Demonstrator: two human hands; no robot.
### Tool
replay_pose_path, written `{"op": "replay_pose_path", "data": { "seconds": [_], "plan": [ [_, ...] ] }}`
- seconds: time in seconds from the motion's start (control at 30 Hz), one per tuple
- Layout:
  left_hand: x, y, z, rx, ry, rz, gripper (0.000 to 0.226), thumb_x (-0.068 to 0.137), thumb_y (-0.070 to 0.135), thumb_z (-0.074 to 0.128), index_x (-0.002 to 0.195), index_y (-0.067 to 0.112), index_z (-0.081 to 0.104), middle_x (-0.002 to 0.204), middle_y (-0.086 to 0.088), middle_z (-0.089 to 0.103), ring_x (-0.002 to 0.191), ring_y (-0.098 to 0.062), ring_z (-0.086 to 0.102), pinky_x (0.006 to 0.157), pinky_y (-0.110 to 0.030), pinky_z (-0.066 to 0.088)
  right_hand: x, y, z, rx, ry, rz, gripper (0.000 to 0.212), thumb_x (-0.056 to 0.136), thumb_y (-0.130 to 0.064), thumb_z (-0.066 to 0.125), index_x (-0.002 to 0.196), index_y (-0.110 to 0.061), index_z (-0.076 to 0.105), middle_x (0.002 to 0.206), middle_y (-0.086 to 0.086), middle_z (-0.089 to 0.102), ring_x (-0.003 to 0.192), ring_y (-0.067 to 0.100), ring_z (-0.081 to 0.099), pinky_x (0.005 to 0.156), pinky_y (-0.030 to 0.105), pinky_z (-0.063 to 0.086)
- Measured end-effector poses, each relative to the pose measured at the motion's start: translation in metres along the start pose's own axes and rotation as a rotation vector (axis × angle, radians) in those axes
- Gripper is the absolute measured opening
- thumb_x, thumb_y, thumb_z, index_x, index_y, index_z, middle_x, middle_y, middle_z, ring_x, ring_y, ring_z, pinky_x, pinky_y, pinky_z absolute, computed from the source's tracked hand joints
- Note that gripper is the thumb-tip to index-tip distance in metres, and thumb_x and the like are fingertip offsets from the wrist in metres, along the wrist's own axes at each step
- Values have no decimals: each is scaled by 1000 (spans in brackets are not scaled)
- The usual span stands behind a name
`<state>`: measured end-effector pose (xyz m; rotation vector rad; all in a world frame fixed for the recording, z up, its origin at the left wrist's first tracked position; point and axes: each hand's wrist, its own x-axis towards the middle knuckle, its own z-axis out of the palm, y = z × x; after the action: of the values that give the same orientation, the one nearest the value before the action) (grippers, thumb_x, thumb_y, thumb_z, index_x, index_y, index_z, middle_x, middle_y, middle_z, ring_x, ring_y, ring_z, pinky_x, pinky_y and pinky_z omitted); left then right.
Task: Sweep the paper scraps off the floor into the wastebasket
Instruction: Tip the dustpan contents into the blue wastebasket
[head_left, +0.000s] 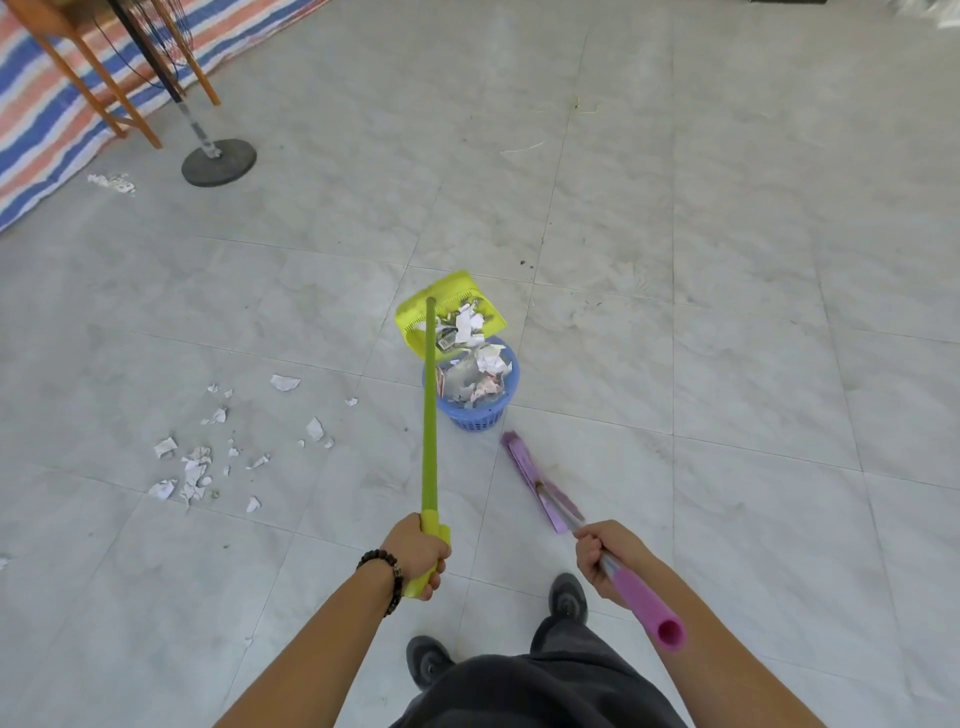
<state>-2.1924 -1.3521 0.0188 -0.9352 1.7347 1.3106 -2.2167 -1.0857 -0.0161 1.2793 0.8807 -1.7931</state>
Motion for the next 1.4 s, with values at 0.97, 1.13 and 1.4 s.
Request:
{"op": "replay_pose_path", "data": {
  "seconds": [0.97,1.13,1.4],
  "plan": [
    [1,-38,34,93,63,-13,13,92,0,44,103,6,46,70,-12,48,45,-16,41,42,-23,40,7,-10,-15,65,-45,36,11,96,-1,43,101,-7,50,49,-1,38,29,6,39,26,16,38],
    [1,-31,20,127,77,6,15,92,-1,46,105,6,49,71,-13,50,46,-17,43,40,-23,41,11,-13,-14,133,-81,70,11,97,-1,40,100,-8,47,57,2,41,31,8,42,29,17,43],
    [-8,-35,15,139,16,18,15,92,-1,48,103,9,47,73,-14,50,49,-17,45,40,-22,42,19,-10,-11,77,-78,122,11,97,-2,40,101,-6,49,62,8,53,30,8,40,27,16,37]
  ]
}}
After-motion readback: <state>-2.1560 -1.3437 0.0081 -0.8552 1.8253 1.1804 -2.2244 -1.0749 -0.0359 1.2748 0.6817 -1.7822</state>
